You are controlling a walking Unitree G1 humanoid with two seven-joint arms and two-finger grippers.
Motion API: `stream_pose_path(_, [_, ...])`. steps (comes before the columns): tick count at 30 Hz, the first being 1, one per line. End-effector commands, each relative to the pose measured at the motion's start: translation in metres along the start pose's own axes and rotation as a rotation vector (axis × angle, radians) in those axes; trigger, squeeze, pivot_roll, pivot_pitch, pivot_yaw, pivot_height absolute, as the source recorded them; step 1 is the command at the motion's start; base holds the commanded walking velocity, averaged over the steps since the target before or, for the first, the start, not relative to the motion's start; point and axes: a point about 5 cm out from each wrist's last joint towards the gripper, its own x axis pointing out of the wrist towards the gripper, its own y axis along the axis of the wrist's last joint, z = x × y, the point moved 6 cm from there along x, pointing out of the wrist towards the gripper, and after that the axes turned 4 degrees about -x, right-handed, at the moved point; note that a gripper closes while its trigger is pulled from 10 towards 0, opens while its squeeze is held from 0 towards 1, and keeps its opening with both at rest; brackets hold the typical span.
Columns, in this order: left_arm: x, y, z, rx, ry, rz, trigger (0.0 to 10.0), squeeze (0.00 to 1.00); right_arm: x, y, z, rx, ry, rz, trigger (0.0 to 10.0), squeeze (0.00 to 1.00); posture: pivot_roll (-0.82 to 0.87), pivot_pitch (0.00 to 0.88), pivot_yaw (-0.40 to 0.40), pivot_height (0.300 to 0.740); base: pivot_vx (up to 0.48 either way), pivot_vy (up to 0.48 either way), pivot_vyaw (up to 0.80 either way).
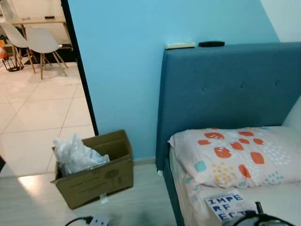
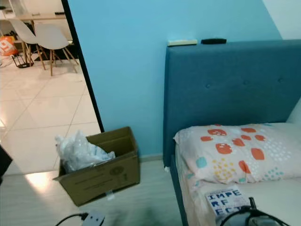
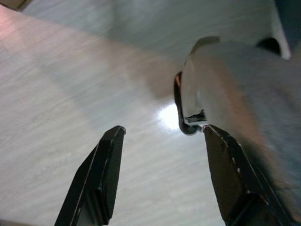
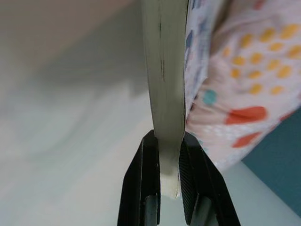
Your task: Clean up the room
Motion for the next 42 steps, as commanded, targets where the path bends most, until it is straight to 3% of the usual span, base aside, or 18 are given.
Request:
stream_pose_path(1, [-0.001, -0.002, -0.004, -0.001, 0.006, -0.005, 10.0, 0.0, 0.001, 0.007, 0.001, -0.002, -0.006, 0.015, 10.0, 0.0, 0.01, 0.0, -0.003, 0.612, 0.0, 0.0, 0.0])
stream_pose_path(9, [-0.002, -0.001, -0.009, 0.006, 0.007, -0.003, 10.0, 0.0, -0.002, 0.007, -0.02, -0.005, 0.087, 0.036, 10.0, 0.0, 0.01, 0.0, 0.008, 0.612, 0.0, 0.0, 0.0])
stream_pose_path(12, [-0.003, -0.001, -0.011, 0.013, 0.003, -0.001, 10.0, 0.0, -0.008, -0.001, -0.047, -0.003, 0.217, 0.021, 10.0, 0.0, 0.0, 0.007, 0.016, 0.612, 0.0, 0.0, 0.0])
stream_pose_path(13, [-0.003, -0.001, -0.011, 0.013, 0.003, -0.001, 10.0, 0.0, -0.008, -0.001, -0.047, -0.003, 0.217, 0.021, 10.0, 0.0, 0.0, 0.007, 0.016, 0.612, 0.0, 0.0, 0.0])
stream_pose_path(14, [-0.003, -0.001, -0.011, 0.015, 0.001, 0.0, 10.0, 0.0, -0.012, -0.009, -0.06, -0.039, 0.278, -0.002, 10.0, 0.0, 0.0, 0.013, 0.017, 0.612, 0.0, 0.0, 0.0])
stream_pose_path(18, [-0.003, -0.001, -0.012, 0.02, -0.003, 0.0, 10.0, 0.0, -0.017, -0.023, -0.074, -0.081, 0.338, -0.047, 10.0, 0.0, 0.01, 0.027, 0.021, 0.612, 0.0, 0.0, 0.0])
stream_pose_path(29, [-0.004, -0.004, -0.012, 0.035, -0.012, -0.005, 10.0, 0.0, -0.018, -0.027, -0.071, -0.048, 0.323, -0.054, 10.0, 0.0, 0.0, 0.037, 0.027, 0.612, 0.0, 0.0, 0.0])
stream_pose_path(34, [-0.004, -0.004, -0.012, 0.041, -0.015, -0.004, 10.0, 0.0, -0.017, -0.026, -0.068, -0.078, 0.309, -0.05, 10.0, 0.0, 0.0, 0.04, 0.029, 0.612, 0.0, 0.0, 0.0])
stream_pose_path(40, [-0.004, -0.003, -0.011, 0.048, -0.02, -0.003, 10.0, 0.0, -0.018, -0.04, -0.062, -0.121, 0.293, -0.099, 10.0, 0.0, 0.0, 0.045, 0.028, 0.612, 0.0, 0.0, 0.0])
stream_pose_path(42, [-0.004, -0.002, -0.01, 0.051, -0.024, -0.003, 10.0, 0.0, -0.019, -0.043, -0.061, -0.133, 0.294, -0.105, 10.0, 0.05, -0.01, 0.043, 0.028, 0.612, 0.0, 0.0, 0.0])
